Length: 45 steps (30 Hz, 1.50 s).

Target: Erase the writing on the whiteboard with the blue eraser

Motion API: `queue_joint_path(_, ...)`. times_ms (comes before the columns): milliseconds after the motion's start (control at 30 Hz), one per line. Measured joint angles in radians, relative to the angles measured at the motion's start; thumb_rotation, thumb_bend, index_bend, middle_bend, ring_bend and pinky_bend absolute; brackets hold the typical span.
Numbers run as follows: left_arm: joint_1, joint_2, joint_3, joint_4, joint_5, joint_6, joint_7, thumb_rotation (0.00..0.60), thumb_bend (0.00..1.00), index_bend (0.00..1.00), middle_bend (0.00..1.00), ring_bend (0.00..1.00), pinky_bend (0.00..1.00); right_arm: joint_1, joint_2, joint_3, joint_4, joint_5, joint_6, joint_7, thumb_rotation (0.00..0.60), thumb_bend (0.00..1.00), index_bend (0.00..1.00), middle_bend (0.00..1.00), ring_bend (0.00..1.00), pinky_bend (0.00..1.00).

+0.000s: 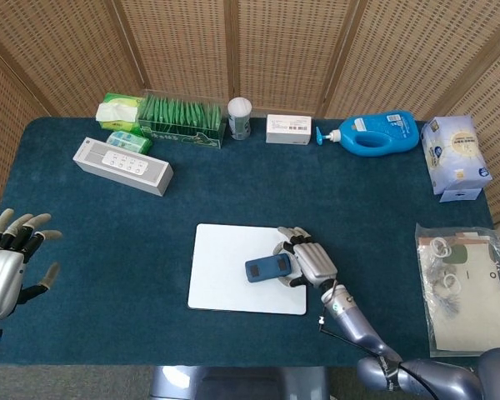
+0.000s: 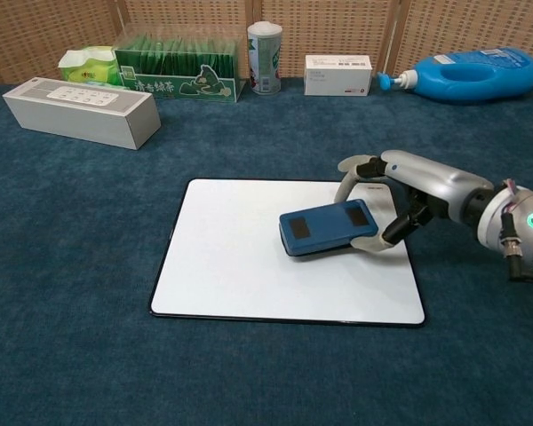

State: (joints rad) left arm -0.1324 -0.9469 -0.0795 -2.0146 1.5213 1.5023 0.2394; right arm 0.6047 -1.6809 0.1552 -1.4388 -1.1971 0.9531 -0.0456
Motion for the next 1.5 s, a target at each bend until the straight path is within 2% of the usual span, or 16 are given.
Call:
queue_joint_path(233, -0.001, 0.000, -0.002, 0.003, -0.001, 0.001, -0.005, 0.600, 0.44, 0.32, 0.20, 0.16, 0.00, -0.006, -0.017, -0.018, 0.010, 0.003, -0.002, -0.017, 0.600, 0.25, 0.74, 0.09, 0.00, 0.00)
queue_joint_path(600, 0.000, -0.007, -0.010, 0.004, -0.004, 0.014, 0.022, 0.600, 0.44, 0.32, 0.19, 0.16, 0.00, -0.059, 0.062, -0.046, 0.009, 0.005, 0.018, 0.005, 0.600, 0.25, 0.74, 0.09, 0.00, 0.00)
queue_joint_path(1000, -0.008, -0.018, -0.012, 0.001, -0.005, 0.006, 0.033, 0.600, 0.44, 0.32, 0.19, 0.16, 0.00, -0.066, 0.151, -0.008, -0.067, -0.004, 0.050, 0.005, 0.600, 0.25, 0.74, 0.09, 0.00, 0.00)
queue_joint_path(1500, -0.004, -0.014, -0.012, 0.010, -0.022, 0.005, 0.027, 0.600, 0.44, 0.32, 0.19, 0.16, 0.00, -0.005, 0.025, -0.003, -0.061, 0.025, -0.004, -0.073, 0.600, 0.25, 0.74, 0.09, 0.00, 0.00)
